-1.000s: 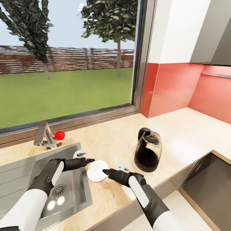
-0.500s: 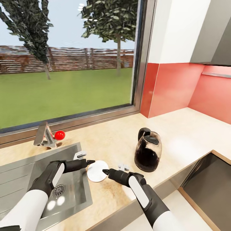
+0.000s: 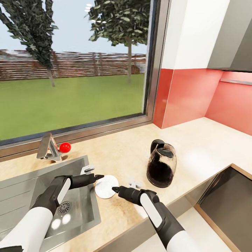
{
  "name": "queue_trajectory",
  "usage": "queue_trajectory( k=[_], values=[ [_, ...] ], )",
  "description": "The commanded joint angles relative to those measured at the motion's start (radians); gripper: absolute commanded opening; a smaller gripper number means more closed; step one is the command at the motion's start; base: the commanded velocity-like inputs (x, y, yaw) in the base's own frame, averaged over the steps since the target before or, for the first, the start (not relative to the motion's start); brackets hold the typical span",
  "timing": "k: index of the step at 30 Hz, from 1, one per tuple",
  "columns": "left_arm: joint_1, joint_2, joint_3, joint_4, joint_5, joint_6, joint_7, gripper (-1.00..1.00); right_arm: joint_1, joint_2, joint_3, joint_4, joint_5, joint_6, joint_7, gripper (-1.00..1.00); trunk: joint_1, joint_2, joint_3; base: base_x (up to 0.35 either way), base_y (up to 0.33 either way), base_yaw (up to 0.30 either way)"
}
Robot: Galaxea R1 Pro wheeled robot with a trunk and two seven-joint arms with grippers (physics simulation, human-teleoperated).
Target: Set up a coffee station on the kitchen countertop: keep the coffee maker on the countertop, move the bottle of coffee from the kitchen shelf to the counter next to the coffee maker, place a paper coffee filter on top of the coffee maker, put the saucer next to the coffee maker with the coffee cup on the saucer, and place the electric kettle next to the coffee maker.
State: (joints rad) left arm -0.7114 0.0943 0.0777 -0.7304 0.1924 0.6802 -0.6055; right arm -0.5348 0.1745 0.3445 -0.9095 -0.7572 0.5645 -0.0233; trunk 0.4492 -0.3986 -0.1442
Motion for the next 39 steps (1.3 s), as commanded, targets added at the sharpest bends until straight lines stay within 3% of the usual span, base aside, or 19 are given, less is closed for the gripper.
queue_trajectory(
  k=[1, 9, 18, 34, 39],
  values=[
    [0.0, -0.001, 0.0, 0.04, -0.006, 0.011, -0.001, 1.0, -0.001, 0.0, 0.002, 0.002, -0.002, 0.005, -0.003, 1.0, 0.001, -0.002, -0.002, 0.0, 0.0, 0.0],
    [0.0, -0.001, 0.002, 0.04, 0.001, 0.013, -0.007, 1.0, -0.001, 0.0, 0.017, 0.012, -0.002, 0.005, -0.003, 1.0, 0.001, -0.002, -0.002, 0.0, 0.0, 0.0],
    [0.0, -0.001, 0.0, 0.04, 0.078, 0.015, -0.007, 1.0, -0.001, 0.0, 0.019, 0.012, -0.002, 0.006, -0.003, 1.0, 0.001, -0.002, -0.002, 0.0, 0.0, 0.0],
    [0.0, -0.004, -0.002, 0.04, 0.089, 0.016, -0.009, 1.0, -0.001, 0.0, 0.019, 0.012, -0.002, 0.005, -0.003, 1.0, 0.001, -0.002, -0.002, 0.0, 0.0, 0.0],
    [0.0, -0.005, -0.003, 0.04, 0.11, 0.017, -0.009, 1.0, -0.001, 0.0, 0.019, 0.012, -0.002, 0.005, -0.003, 1.0, 0.001, -0.002, -0.002, 0.0, 0.0, 0.0]
  ],
)
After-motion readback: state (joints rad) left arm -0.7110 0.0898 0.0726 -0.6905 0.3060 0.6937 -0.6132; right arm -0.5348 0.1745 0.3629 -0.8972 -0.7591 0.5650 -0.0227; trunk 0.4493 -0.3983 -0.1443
